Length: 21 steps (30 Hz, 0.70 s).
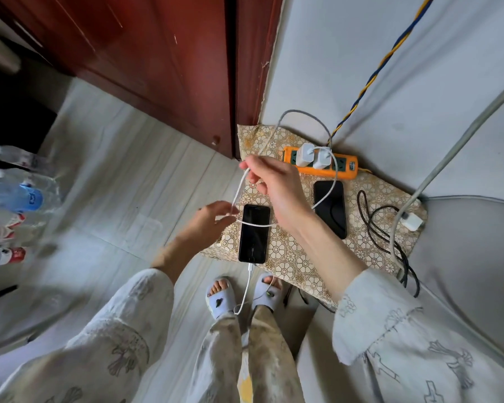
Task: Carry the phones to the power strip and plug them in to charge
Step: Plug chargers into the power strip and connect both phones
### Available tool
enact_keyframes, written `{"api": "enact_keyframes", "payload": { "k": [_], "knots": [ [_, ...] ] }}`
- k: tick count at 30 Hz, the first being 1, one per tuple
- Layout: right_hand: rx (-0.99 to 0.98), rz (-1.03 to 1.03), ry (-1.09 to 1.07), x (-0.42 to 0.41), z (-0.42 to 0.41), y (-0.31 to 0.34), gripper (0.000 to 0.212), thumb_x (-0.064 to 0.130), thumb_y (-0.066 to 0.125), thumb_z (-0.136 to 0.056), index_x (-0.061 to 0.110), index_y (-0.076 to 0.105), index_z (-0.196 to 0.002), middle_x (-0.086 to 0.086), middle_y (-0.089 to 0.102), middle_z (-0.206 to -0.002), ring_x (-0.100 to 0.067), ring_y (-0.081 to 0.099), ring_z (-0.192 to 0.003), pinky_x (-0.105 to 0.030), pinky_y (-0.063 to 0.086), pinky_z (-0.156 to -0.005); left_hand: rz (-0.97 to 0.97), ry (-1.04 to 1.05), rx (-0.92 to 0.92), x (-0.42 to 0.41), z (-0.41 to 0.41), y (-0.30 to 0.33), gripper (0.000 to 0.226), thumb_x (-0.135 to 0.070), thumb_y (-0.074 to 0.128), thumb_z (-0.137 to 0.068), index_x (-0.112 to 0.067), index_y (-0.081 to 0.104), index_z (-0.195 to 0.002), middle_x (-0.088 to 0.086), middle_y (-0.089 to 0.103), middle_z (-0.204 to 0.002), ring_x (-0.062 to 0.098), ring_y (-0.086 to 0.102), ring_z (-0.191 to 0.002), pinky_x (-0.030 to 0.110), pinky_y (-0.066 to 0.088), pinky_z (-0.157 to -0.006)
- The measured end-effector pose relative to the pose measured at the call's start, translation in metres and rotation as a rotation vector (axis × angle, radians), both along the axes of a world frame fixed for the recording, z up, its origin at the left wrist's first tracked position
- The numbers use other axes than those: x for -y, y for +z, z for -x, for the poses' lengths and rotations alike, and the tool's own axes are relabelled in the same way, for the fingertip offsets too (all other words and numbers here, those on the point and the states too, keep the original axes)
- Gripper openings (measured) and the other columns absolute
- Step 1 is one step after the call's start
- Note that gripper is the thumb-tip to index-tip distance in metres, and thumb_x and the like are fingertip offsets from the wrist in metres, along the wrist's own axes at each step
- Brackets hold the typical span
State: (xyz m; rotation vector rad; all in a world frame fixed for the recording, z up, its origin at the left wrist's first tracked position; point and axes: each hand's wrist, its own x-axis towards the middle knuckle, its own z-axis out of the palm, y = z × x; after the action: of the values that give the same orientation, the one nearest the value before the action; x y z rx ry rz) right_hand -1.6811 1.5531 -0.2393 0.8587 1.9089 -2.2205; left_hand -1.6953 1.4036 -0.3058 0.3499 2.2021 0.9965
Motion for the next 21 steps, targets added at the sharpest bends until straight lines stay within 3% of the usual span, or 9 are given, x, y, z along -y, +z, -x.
{"api": "enact_keyframes", "payload": {
  "k": [2, 4, 6, 9, 12, 13, 16, 18, 21],
  "knots": [
    [0.018, 0.093, -0.108, -0.007, -0.002, 0.001, 0.020, 0.025, 0.058, -0.087, 0.010, 0.071, -0.085, 0.005, 0.059, -0.065, -0.005, 0.049, -0.059, -0.015, 0.033, -0.052, 0.026, 0.112, -0.103, 0.004, -0.001, -0.002, 0.012, -0.007, 0.056, -0.087, -0.006, 0.068, -0.089, 0.008, 0.071, -0.086, 0.027, 0.066, -0.082, 0.016, 0.046, -0.075],
    [0.028, 0.029, -0.114, -0.016, -0.010, -0.004, 0.025, 0.036, 0.053, -0.088, 0.017, 0.070, -0.086, 0.000, 0.064, -0.070, -0.008, 0.051, -0.062, -0.016, 0.035, -0.050, -0.030, 0.256, -0.159, 0.003, 0.000, 0.003, 0.012, -0.005, 0.058, -0.084, -0.006, 0.069, -0.083, -0.001, 0.069, -0.076, 0.013, 0.065, -0.075, 0.002, 0.042, -0.068],
    [0.092, -0.149, 0.045, -0.019, -0.022, -0.014, 0.032, 0.041, 0.045, -0.091, 0.017, 0.066, -0.094, -0.011, 0.066, -0.083, -0.012, 0.053, -0.067, -0.017, 0.038, -0.051, -0.127, 0.363, -0.067, 0.000, -0.002, 0.011, 0.013, -0.006, 0.055, -0.086, -0.003, 0.068, -0.085, 0.000, 0.068, -0.070, 0.005, 0.064, -0.063, 0.010, 0.050, -0.065],
    [0.224, -0.280, 0.393, -0.004, -0.041, -0.030, 0.032, 0.025, 0.041, -0.095, 0.008, 0.057, -0.117, -0.009, 0.065, -0.096, -0.017, 0.053, -0.063, -0.018, 0.040, -0.050, -0.324, 0.543, -0.023, -0.002, 0.000, 0.032, 0.017, -0.009, 0.048, -0.092, -0.004, 0.064, -0.089, 0.003, 0.065, -0.066, 0.000, 0.061, -0.053, 0.013, 0.050, -0.056],
    [0.226, -0.385, 0.566, 0.013, -0.040, -0.036, 0.038, 0.018, 0.047, -0.093, 0.012, 0.048, -0.130, -0.012, 0.062, -0.118, -0.024, 0.061, -0.098, -0.029, 0.046, -0.084, -0.454, 0.652, 0.032, -0.007, 0.030, 0.059, 0.017, -0.014, 0.049, -0.092, -0.013, 0.065, -0.084, 0.000, 0.067, -0.065, 0.006, 0.064, -0.056, 0.018, 0.051, -0.056],
    [0.199, -0.404, 0.582, 0.018, -0.037, -0.036, 0.038, 0.021, 0.049, -0.091, 0.012, 0.049, -0.129, -0.011, 0.062, -0.116, -0.019, 0.061, -0.098, -0.023, 0.043, -0.083, -0.482, 0.662, 0.070, -0.008, 0.038, 0.066, 0.018, -0.015, 0.051, -0.091, -0.014, 0.066, -0.082, -0.002, 0.068, -0.062, 0.008, 0.065, -0.056, 0.019, 0.052, -0.056],
    [0.142, -0.371, 0.577, 0.035, -0.027, -0.034, 0.022, 0.023, 0.055, -0.087, 0.012, 0.063, -0.105, -0.005, 0.067, -0.099, 0.010, 0.052, -0.061, -0.004, 0.033, -0.058, -0.544, 0.681, 0.140, -0.006, 0.045, 0.077, 0.019, -0.016, 0.053, -0.090, -0.014, 0.067, -0.077, -0.002, 0.070, -0.059, 0.012, 0.066, -0.056, 0.022, 0.054, -0.056],
    [0.135, -0.388, 0.539, 0.040, -0.027, -0.030, 0.016, 0.022, 0.055, -0.088, 0.014, 0.067, -0.080, 0.001, 0.065, -0.074, 0.008, 0.049, -0.052, -0.013, 0.036, -0.058, -0.593, 0.695, 0.175, -0.001, 0.040, 0.076, 0.023, -0.019, 0.050, -0.092, -0.015, 0.068, -0.079, 0.001, 0.072, -0.067, 0.014, 0.068, -0.065, 0.025, 0.055, -0.062],
    [0.092, -0.151, 0.285, 0.031, -0.030, -0.018, 0.019, 0.012, 0.053, -0.089, 0.003, 0.068, -0.082, -0.003, 0.063, -0.066, -0.001, 0.056, -0.053, -0.017, 0.044, -0.057, -0.461, 0.570, 0.100, 0.010, 0.030, 0.061, 0.024, -0.013, 0.040, -0.096, -0.016, 0.061, -0.107, 0.006, 0.068, -0.106, 0.017, 0.063, -0.098, 0.031, 0.051, -0.085]
  ]
}}
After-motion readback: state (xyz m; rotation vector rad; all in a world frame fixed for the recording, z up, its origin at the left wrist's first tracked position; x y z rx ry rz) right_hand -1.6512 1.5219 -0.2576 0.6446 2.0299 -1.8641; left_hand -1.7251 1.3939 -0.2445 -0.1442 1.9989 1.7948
